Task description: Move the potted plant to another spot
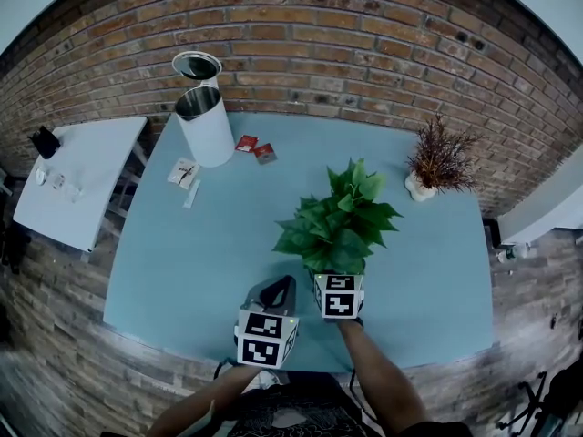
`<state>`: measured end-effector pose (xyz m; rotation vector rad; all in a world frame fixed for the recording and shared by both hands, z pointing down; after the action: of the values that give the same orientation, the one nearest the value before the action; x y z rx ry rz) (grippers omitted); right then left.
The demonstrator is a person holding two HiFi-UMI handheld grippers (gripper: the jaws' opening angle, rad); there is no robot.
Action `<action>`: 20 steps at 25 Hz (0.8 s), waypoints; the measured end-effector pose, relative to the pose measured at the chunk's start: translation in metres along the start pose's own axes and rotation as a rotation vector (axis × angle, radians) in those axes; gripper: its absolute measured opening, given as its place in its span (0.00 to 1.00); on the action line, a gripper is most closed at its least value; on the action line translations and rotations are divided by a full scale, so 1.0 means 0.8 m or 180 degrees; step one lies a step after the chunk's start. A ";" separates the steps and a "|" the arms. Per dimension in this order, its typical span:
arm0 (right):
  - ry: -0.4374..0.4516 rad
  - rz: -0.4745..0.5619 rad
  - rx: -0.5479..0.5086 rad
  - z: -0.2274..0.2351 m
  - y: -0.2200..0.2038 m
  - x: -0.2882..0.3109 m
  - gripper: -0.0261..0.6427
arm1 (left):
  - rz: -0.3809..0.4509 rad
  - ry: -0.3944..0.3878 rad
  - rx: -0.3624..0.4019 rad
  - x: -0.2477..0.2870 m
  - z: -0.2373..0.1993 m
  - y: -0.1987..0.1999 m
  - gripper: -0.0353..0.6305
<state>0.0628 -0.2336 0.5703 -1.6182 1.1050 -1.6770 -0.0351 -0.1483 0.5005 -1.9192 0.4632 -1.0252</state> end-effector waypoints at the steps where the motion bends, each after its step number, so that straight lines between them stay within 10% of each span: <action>1: -0.0005 -0.0001 0.0003 -0.001 -0.001 -0.002 0.66 | 0.0005 -0.0002 0.0005 -0.002 0.000 -0.001 0.05; 20: -0.0037 -0.0006 -0.0005 -0.017 -0.027 -0.045 0.66 | 0.0006 -0.0004 -0.0003 -0.033 0.013 -0.022 0.05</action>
<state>0.0574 -0.1900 0.5710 -1.6284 1.0999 -1.6663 -0.0435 -0.1160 0.4998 -1.9199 0.4646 -1.0226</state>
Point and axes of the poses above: the fingertips, and each gripper's own axes: x forward along the fingers, z to its right, y out of its top, the point moved 2 cm from there along -x, backward along the fingers, and after that the axes turned 9 degrees about -y, right-handed, at the moved point
